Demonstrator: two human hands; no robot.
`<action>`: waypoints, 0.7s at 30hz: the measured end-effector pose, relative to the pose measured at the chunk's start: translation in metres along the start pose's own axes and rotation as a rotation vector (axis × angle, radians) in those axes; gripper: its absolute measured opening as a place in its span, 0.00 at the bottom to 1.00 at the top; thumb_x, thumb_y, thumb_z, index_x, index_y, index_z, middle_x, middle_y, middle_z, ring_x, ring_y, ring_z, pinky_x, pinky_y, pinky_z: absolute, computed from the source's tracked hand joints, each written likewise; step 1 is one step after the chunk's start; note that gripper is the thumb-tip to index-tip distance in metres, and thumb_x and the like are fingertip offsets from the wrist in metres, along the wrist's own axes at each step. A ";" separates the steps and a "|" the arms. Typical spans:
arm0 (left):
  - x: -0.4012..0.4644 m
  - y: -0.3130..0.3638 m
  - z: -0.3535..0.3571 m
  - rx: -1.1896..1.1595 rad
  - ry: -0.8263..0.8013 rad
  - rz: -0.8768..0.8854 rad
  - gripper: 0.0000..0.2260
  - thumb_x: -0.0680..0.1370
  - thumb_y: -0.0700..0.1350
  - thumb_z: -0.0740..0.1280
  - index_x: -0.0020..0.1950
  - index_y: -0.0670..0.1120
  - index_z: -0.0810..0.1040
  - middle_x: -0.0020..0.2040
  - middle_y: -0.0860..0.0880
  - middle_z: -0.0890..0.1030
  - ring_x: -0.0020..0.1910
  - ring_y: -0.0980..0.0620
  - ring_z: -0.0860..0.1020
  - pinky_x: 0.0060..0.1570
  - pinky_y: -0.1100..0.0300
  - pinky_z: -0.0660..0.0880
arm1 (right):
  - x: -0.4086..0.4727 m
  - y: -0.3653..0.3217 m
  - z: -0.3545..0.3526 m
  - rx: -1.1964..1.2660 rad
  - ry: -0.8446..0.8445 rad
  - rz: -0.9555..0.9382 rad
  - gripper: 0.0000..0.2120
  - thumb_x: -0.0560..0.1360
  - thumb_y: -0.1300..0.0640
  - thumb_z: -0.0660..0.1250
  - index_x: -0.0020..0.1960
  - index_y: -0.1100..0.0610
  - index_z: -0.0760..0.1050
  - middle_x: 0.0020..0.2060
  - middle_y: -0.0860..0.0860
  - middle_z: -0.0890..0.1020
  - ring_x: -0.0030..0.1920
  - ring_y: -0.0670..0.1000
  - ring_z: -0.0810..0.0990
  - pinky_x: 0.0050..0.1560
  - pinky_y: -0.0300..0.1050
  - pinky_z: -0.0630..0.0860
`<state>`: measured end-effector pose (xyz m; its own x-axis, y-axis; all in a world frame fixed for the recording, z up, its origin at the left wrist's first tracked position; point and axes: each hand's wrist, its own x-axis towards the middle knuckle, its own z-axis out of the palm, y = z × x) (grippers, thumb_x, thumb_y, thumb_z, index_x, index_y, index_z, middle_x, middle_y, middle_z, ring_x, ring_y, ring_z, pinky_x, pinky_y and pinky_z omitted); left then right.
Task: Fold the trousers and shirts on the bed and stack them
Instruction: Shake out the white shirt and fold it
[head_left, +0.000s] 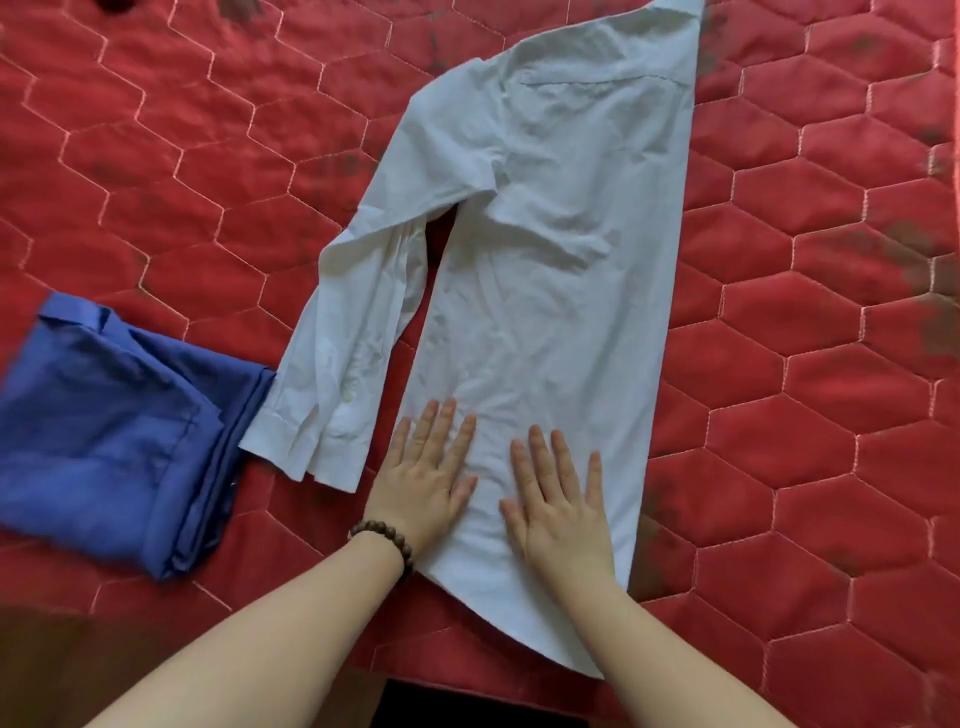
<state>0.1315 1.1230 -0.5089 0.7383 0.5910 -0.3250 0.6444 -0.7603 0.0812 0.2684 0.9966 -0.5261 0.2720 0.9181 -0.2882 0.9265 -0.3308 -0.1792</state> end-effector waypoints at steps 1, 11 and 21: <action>-0.008 0.000 -0.004 0.006 -0.023 -0.006 0.27 0.78 0.55 0.48 0.74 0.44 0.63 0.74 0.40 0.63 0.73 0.42 0.62 0.71 0.44 0.57 | -0.006 0.000 -0.002 0.003 -0.015 -0.001 0.29 0.78 0.44 0.50 0.76 0.54 0.59 0.76 0.53 0.58 0.76 0.56 0.57 0.70 0.67 0.54; -0.012 -0.068 -0.061 -0.205 0.245 -0.460 0.34 0.78 0.56 0.62 0.77 0.39 0.55 0.77 0.37 0.55 0.77 0.41 0.53 0.75 0.45 0.51 | 0.046 -0.050 -0.061 0.087 -0.012 -0.066 0.32 0.78 0.52 0.62 0.77 0.51 0.53 0.77 0.55 0.51 0.77 0.56 0.48 0.73 0.67 0.49; 0.033 -0.122 -0.043 -0.302 0.135 -0.419 0.13 0.77 0.40 0.61 0.62 0.46 0.73 0.67 0.43 0.73 0.67 0.46 0.71 0.58 0.58 0.69 | 0.179 -0.127 -0.076 -0.067 0.052 -0.261 0.36 0.71 0.64 0.50 0.78 0.48 0.50 0.78 0.55 0.47 0.77 0.58 0.45 0.73 0.66 0.41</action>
<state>0.0860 1.2472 -0.4892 0.4119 0.8716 -0.2656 0.9033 -0.3523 0.2447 0.2189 1.2192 -0.4834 0.0327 0.9810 -0.1911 0.9817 -0.0674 -0.1779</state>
